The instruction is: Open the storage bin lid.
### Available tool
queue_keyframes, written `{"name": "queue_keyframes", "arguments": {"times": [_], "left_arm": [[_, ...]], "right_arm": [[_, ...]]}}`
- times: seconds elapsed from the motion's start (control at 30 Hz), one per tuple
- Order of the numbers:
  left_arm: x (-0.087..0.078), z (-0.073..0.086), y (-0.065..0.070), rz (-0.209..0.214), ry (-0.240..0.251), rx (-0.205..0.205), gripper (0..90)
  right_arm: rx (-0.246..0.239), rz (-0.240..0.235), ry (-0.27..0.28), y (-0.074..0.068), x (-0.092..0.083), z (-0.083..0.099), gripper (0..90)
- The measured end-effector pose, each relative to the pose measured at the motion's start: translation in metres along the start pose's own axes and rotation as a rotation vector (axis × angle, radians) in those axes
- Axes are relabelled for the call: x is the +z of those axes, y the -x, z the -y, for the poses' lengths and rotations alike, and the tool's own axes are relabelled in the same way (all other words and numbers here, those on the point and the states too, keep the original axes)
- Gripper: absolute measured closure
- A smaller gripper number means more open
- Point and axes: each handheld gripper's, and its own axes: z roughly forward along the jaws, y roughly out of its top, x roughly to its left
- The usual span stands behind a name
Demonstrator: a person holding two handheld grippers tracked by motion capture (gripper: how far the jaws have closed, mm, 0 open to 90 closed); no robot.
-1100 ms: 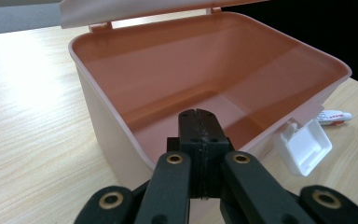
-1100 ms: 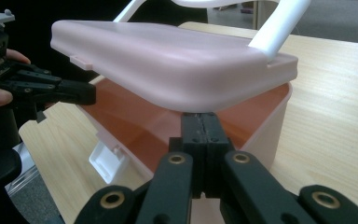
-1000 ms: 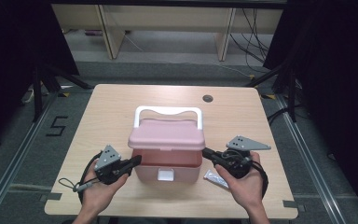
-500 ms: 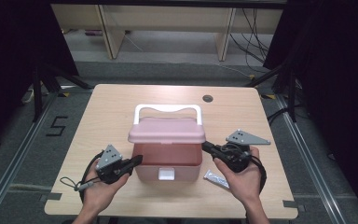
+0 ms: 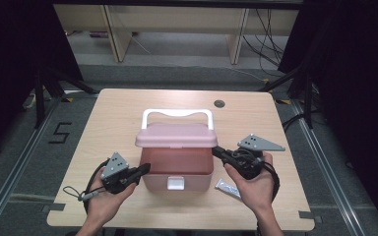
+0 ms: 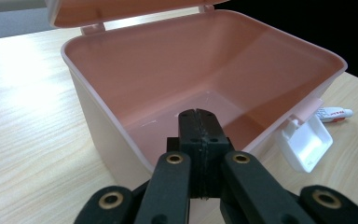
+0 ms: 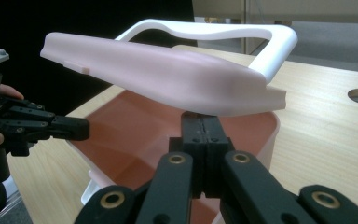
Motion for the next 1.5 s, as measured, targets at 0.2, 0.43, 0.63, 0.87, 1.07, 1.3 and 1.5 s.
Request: {"name": "queue_keyframes", "arguments": {"times": [0.2, 0.43, 0.63, 0.87, 1.07, 1.3, 1.5], "left_arm": [[-0.001, 0.0, 0.0, -0.002, -0.007, 0.002, 90.0], [-0.001, 0.0, -0.001, 0.0, -0.007, 0.001, 90.0], [0.0, 0.0, -0.001, 0.007, -0.001, 0.004, 90.0], [0.0, 0.0, -0.001, 0.006, -0.001, 0.007, 89.9], [0.0, 0.0, 0.0, -0.003, -0.008, 0.012, 90.0], [0.0, 0.0, -0.001, -0.003, -0.012, 0.016, 89.9], [0.001, 0.0, 0.0, -0.006, -0.009, 0.018, 89.9]], "right_arm": [[0.02, -0.006, 0.021, -0.001, 0.002, -0.004, 90.0], [0.038, -0.003, 0.034, -0.001, 0.005, -0.006, 90.0], [0.046, 0.015, 0.043, -0.001, 0.007, -0.011, 90.0], [0.023, 0.021, 0.059, 0.001, 0.011, -0.016, 90.0], [0.007, 0.043, 0.085, 0.002, 0.013, -0.021, 90.0], [0.015, 0.036, 0.086, 0.003, 0.016, -0.026, 90.0], [0.017, 0.047, 0.095, 0.003, 0.018, -0.03, 90.0]]}}
